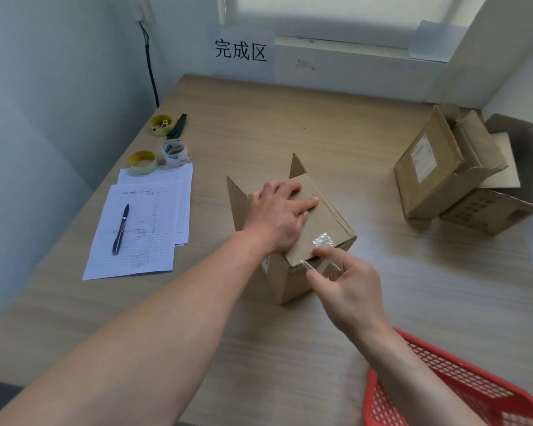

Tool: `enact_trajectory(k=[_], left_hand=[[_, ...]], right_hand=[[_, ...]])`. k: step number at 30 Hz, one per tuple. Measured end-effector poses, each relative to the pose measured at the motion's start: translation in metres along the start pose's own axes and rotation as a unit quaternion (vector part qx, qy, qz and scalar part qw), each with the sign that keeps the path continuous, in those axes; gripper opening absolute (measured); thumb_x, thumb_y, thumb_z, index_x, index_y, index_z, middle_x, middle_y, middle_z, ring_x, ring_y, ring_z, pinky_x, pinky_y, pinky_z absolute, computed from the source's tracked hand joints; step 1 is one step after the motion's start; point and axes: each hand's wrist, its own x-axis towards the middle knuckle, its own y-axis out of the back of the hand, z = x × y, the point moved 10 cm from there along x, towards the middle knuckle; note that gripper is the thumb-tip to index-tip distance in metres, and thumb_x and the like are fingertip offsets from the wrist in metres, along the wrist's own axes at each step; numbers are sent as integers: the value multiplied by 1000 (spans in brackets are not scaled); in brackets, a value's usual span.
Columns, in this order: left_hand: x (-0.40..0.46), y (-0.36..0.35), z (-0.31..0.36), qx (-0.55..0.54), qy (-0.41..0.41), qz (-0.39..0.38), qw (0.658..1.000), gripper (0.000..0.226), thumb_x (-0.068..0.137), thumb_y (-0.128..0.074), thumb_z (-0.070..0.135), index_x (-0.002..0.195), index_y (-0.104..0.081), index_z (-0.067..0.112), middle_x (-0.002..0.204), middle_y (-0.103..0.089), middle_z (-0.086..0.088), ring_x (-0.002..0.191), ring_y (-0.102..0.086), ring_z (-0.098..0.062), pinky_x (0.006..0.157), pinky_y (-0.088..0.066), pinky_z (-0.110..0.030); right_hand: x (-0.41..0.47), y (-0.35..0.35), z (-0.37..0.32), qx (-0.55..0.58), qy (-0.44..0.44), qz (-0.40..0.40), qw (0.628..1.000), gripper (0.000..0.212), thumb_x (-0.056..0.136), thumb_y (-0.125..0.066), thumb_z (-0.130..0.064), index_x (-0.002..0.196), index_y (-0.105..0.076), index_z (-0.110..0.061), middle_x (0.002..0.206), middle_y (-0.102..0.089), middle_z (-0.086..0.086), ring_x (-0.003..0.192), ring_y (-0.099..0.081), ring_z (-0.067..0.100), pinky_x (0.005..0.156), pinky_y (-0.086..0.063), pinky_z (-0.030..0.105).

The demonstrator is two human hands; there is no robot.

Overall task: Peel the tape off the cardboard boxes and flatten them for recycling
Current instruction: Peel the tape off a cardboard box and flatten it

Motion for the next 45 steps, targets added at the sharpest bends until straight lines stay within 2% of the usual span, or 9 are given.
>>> enact_trajectory(k=[3,7,12,16,27,30,34,42,45], left_hand=[[0,0,1,0,-3,3,1000,38,102,-42,45,138,-47,55,152,-33,15,140,-20,-18,111,-17,-42],[0,-1,0,1,-3,3,1000,38,102,-41,45,138,-47,55,152,-33,15,140,-20,-18,112,-17,-43],[-1,0,0,1,-3,-1,1000,37,103,-40,45,139,-47,55,153,-32,15,140,-19,-18,112,-16,-44],[-3,0,0,3,-1,0,1000,38,103,-40,45,139,-47,54,153,-32,14,140,-19,-18,112,-16,-44],[-2,1,-7,-1,-3,-42,999,38,104,-40,44,139,-44,56,155,-29,14,141,-15,-19,113,-12,-43],[-3,0,-3,1,-8,-36,999,38,104,-40,44,140,-45,56,155,-29,15,140,-16,-19,112,-12,-42],[-3,1,-1,3,-12,-33,999,38,104,-40,43,140,-45,55,155,-29,14,140,-16,-19,112,-13,-42],[-4,2,-2,-3,-12,-29,1000,38,104,-40,43,140,-45,55,155,-29,14,141,-16,-18,113,-12,-43],[-4,1,-2,-8,-12,-28,999,38,104,-40,43,140,-45,55,155,-29,14,140,-16,-18,113,-12,-42]], right_hand=[[-6,-1,0,-24,20,-6,999,20,77,-77,-10,92,-80,-24,48,-51,-27,52,-52,0,57,-38,23],[-11,-5,-5,-42,65,-32,996,14,84,-73,-15,79,-78,-28,69,-66,-17,69,-62,5,63,-48,28],[-22,-14,-11,-5,88,-65,994,10,77,-61,-31,68,-64,-32,76,-54,-9,74,-56,13,59,-39,21],[-24,-16,-21,15,97,-29,995,26,74,-62,-51,61,-62,-28,73,-56,-9,73,-58,12,61,-41,21],[-31,-39,-14,-167,171,-37,970,36,87,-51,-58,78,-72,-30,83,-65,-16,67,-61,11,54,-47,31],[-19,-22,-4,-118,126,2,985,33,84,-62,-52,66,-69,-26,69,-62,-12,62,-57,10,54,-44,31],[-11,-14,12,18,23,29,999,33,73,-85,-18,54,-59,-23,53,-52,-12,52,-48,8,52,-36,21],[-12,-26,17,160,-63,-13,985,32,71,-78,3,55,-55,-13,48,-43,-12,50,-37,8,53,-32,25],[-13,-30,20,296,-100,-22,950,34,68,-77,8,65,-48,-11,58,-47,3,56,-51,16,59,-43,32]])
